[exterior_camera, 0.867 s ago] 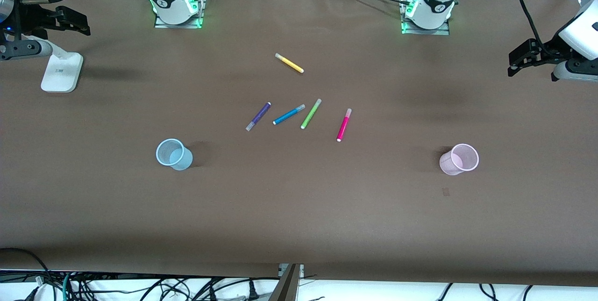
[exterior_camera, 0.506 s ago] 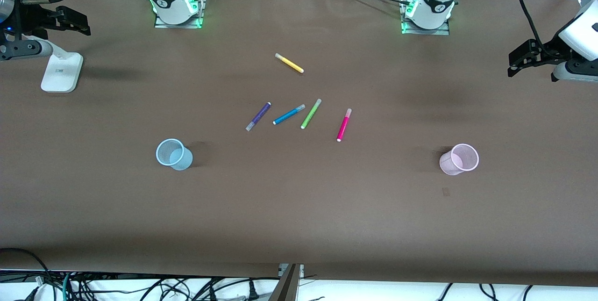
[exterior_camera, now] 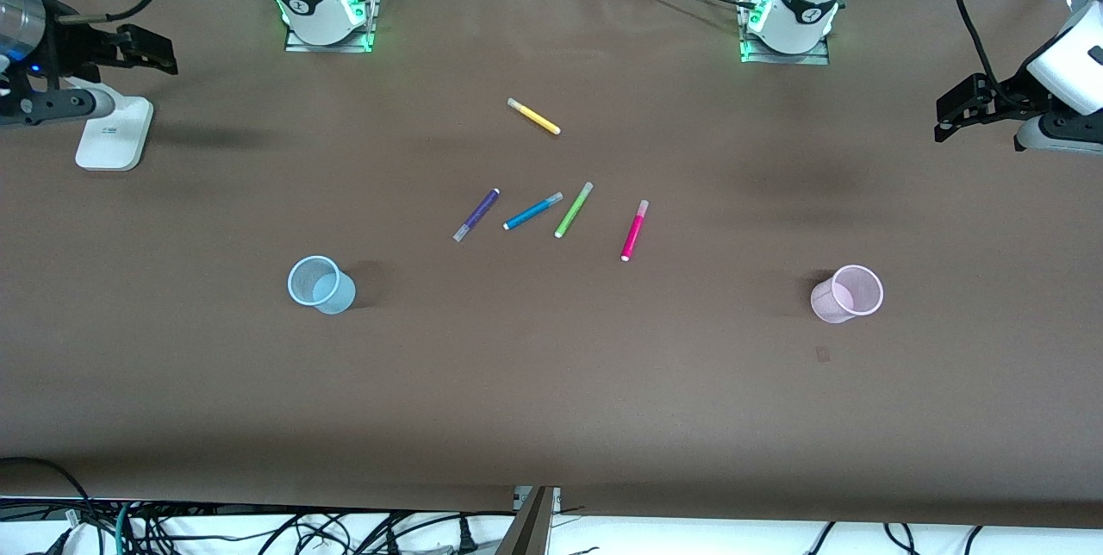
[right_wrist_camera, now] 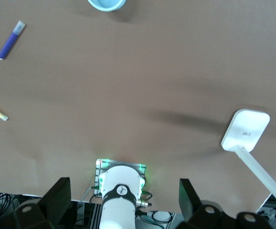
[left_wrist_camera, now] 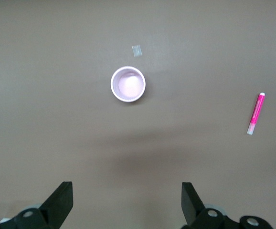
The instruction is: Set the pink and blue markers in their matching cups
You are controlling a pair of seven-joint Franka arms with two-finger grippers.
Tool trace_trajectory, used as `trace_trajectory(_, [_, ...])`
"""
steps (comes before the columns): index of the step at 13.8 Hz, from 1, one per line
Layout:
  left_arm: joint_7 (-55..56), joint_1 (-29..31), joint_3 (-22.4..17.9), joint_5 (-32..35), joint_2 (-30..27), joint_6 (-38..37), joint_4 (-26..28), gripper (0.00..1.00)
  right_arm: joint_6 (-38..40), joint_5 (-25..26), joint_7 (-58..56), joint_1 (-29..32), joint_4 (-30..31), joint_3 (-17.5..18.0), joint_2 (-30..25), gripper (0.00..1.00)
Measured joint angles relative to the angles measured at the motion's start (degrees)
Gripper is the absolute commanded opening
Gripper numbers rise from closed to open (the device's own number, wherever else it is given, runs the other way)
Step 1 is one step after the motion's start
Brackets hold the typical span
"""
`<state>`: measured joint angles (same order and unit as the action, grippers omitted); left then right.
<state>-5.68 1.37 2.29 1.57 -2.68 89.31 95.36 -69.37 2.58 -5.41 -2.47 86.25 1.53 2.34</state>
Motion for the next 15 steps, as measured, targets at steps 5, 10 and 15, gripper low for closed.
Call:
trace_trajectory(5, [0.0,-0.07,0.09,-0.01,6.72,-3.92,0.08,1.0,-6.15,-4.3,7.95,-1.77,0.02,0.15,2.92,0.99])
trace_trajectory(10, [0.0,-2.19,0.69,-5.93,15.62,0.5,0.21,1.0,-11.49,-5.34,31.68,-10.48,0.16,0.45,7.99,0.99])
trace_trajectory(15, [1.54,-9.33,0.97,-6.53,23.27,9.67,0.26,1.0,-21.82,-5.35,51.5,-20.98,0.94,0.67,16.39,1.0])
